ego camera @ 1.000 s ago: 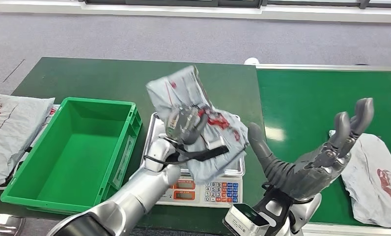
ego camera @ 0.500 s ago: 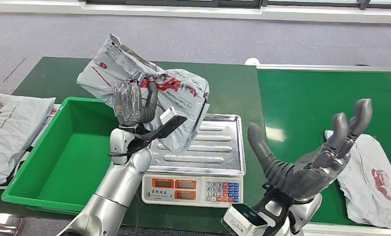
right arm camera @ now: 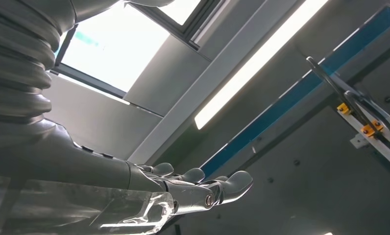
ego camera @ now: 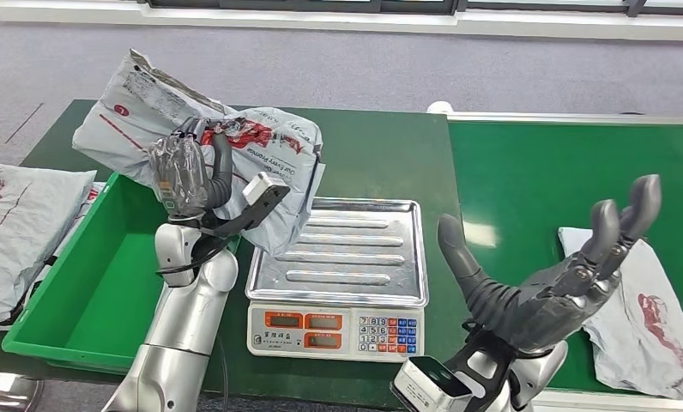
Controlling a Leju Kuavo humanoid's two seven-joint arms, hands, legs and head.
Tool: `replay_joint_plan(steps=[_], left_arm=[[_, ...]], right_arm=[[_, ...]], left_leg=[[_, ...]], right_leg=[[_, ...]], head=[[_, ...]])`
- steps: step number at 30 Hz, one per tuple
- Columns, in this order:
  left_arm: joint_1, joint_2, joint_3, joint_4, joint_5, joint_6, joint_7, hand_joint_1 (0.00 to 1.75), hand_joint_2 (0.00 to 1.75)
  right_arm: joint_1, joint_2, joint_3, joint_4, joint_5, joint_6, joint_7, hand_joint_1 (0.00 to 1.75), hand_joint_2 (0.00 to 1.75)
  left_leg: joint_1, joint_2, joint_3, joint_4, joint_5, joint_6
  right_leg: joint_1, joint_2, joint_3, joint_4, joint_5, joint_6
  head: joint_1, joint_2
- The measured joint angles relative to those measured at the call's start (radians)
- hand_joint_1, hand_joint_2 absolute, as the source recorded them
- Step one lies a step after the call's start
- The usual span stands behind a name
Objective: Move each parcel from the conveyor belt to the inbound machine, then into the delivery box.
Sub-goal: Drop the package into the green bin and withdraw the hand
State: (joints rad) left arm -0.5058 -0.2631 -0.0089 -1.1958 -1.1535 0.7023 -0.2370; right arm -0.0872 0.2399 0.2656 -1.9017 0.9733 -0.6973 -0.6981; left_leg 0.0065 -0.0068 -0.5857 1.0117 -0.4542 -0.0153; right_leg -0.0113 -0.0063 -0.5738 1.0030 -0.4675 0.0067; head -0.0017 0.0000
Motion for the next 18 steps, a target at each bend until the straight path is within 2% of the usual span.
replay_joint_plan(steps=[6,12,18], left_arm=[[-0.004,0.007,0.145,0.015,0.002,0.000,-0.012,1.75,1.75],[-0.011,0.022,0.288,0.092,0.080,0.000,-0.049,1.75,1.75],[-0.017,0.046,0.396,0.175,0.083,0.000,-0.038,1.75,1.75]], right_arm=[[0.001,0.000,-0.004,0.000,-0.005,0.000,0.000,0.00,1.75],[0.001,0.000,-0.007,0.000,-0.005,0.000,0.000,0.00,1.75],[0.003,0.000,-0.014,0.000,-0.005,0.000,0.000,0.00,1.75]], left_leg=[[0.000,0.000,0.000,0.000,0.000,0.000],[0.000,0.000,0.000,0.000,0.000,0.000],[0.000,0.001,0.000,0.000,0.000,0.000]], right_leg=[[0.000,0.000,0.000,0.000,0.000,0.000],[0.000,0.000,0.000,0.000,0.000,0.000],[0.000,0.001,-0.001,0.000,0.000,0.000]], head=[[0.000,0.000],[0.000,0.000],[0.000,0.000]])
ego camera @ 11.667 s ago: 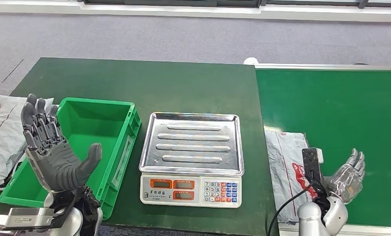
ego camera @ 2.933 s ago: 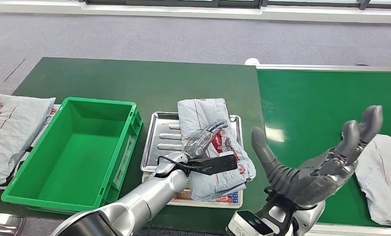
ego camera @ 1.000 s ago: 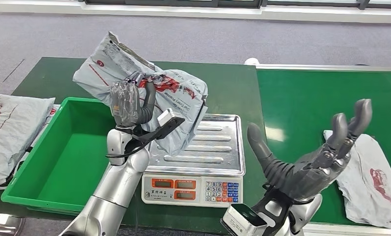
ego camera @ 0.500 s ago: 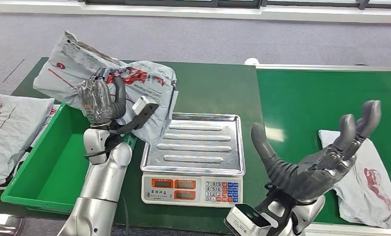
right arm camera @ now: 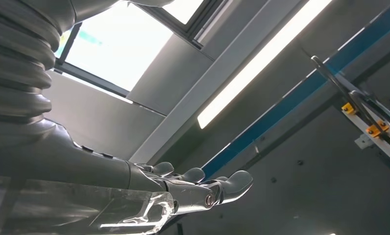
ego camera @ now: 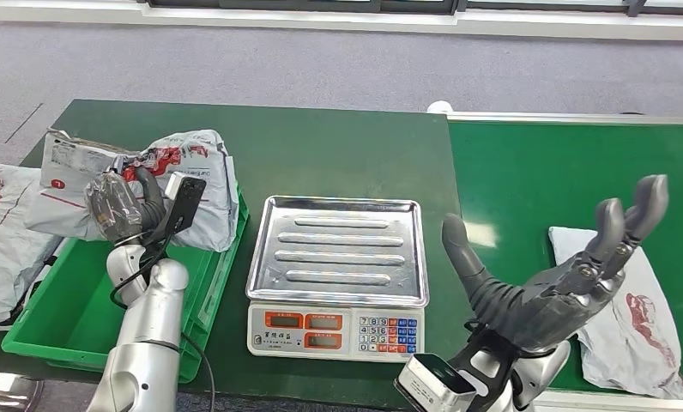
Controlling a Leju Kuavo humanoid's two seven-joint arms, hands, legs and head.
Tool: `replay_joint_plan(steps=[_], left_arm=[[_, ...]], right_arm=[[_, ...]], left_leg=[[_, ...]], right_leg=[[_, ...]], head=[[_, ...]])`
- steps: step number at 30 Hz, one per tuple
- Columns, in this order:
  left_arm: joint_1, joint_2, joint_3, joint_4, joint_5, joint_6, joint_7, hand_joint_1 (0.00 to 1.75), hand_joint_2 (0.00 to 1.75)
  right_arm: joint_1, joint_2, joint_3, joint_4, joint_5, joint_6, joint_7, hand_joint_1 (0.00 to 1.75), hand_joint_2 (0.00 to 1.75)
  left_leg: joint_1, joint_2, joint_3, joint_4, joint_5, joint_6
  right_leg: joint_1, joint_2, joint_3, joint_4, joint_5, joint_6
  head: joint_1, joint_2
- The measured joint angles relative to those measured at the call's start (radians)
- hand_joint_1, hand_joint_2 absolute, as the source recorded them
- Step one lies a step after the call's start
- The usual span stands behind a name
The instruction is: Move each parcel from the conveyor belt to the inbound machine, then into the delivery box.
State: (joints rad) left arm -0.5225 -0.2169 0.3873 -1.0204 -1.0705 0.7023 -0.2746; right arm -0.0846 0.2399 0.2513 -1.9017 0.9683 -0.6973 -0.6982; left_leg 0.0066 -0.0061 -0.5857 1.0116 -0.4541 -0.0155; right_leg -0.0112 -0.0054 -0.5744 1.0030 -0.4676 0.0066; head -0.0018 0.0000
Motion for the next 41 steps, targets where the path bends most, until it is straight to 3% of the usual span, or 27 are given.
replay_joint_plan(steps=[6,15,22,30,41], left_arm=[[-0.011,0.031,0.058,0.080,-0.017,0.000,0.008,1.75,1.75],[-0.023,0.051,0.078,0.143,-0.032,0.000,0.021,1.75,1.75],[-0.053,0.071,0.078,0.266,-0.125,-0.009,0.116,1.75,1.75],[-0.099,0.102,0.054,0.433,-0.237,-0.106,0.267,1.75,1.75],[-0.126,0.126,-0.005,0.506,-0.276,-0.187,0.348,1.75,1.75]], right_arm=[[0.001,0.000,-0.006,0.000,0.000,0.000,0.000,0.00,1.75],[0.002,0.001,-0.009,0.000,0.000,0.000,0.000,0.00,1.75],[0.002,0.001,-0.009,0.000,0.003,0.000,0.000,0.00,1.75],[0.002,0.001,-0.010,0.001,0.000,0.000,0.000,0.00,1.75],[0.004,0.001,-0.019,0.003,0.000,0.000,0.000,0.00,1.75]], left_leg=[[0.000,0.000,0.000,0.000,0.000,0.000],[0.000,0.000,0.000,0.000,0.000,0.000],[0.000,0.000,0.000,0.000,0.000,0.000],[0.000,0.000,0.000,0.000,0.000,-0.001],[0.000,0.000,0.001,0.000,0.001,-0.001]], right_leg=[[0.000,0.000,0.000,0.000,0.000,0.000],[0.000,0.000,0.000,0.000,0.000,0.000],[0.000,0.000,0.000,0.000,0.000,0.000],[0.000,0.000,0.000,0.000,0.000,0.000],[0.000,0.000,0.001,0.000,0.000,0.000]], head=[[0.000,0.000],[0.000,0.000],[0.000,0.000],[0.000,0.000],[0.000,0.000]])
